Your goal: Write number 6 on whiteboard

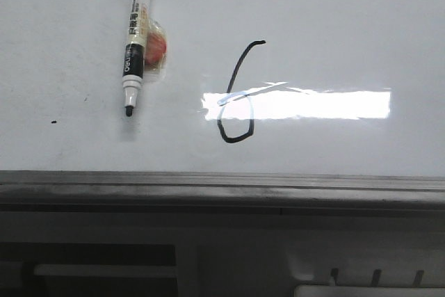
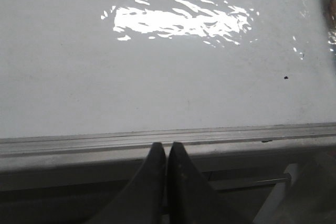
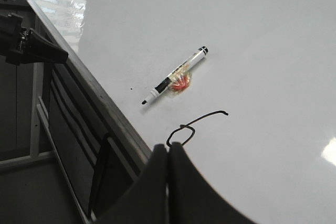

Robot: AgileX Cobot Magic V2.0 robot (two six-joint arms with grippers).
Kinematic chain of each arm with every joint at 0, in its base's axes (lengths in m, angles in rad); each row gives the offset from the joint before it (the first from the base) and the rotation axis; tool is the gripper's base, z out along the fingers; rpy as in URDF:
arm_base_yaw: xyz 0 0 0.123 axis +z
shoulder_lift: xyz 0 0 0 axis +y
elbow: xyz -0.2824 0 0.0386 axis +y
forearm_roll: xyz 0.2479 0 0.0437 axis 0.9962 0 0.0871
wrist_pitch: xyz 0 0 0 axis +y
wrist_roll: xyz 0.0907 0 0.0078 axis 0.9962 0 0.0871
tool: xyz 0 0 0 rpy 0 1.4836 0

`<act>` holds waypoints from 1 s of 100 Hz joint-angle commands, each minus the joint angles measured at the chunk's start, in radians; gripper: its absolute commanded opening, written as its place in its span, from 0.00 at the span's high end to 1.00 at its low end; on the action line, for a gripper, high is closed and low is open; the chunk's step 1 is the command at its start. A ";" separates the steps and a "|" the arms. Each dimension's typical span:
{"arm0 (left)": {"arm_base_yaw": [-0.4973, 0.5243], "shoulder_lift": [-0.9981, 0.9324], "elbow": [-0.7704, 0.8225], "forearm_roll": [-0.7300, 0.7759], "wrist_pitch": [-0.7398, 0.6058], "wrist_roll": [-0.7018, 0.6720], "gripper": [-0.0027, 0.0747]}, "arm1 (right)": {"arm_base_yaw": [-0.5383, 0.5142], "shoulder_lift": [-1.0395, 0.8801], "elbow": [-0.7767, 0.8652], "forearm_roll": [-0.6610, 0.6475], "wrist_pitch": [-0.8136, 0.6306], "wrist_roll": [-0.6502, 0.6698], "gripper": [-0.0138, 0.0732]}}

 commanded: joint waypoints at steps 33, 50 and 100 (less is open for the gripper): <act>0.002 -0.028 0.044 -0.002 -0.036 -0.012 0.99 | -0.005 0.013 -0.021 0.018 -0.064 0.002 0.92; 0.002 -0.028 0.044 -0.002 -0.036 -0.012 0.99 | -0.005 0.013 0.002 0.006 -0.068 0.002 0.92; 0.002 -0.028 0.044 -0.002 -0.036 -0.012 0.99 | -0.190 0.011 0.391 -0.845 -0.498 1.192 0.92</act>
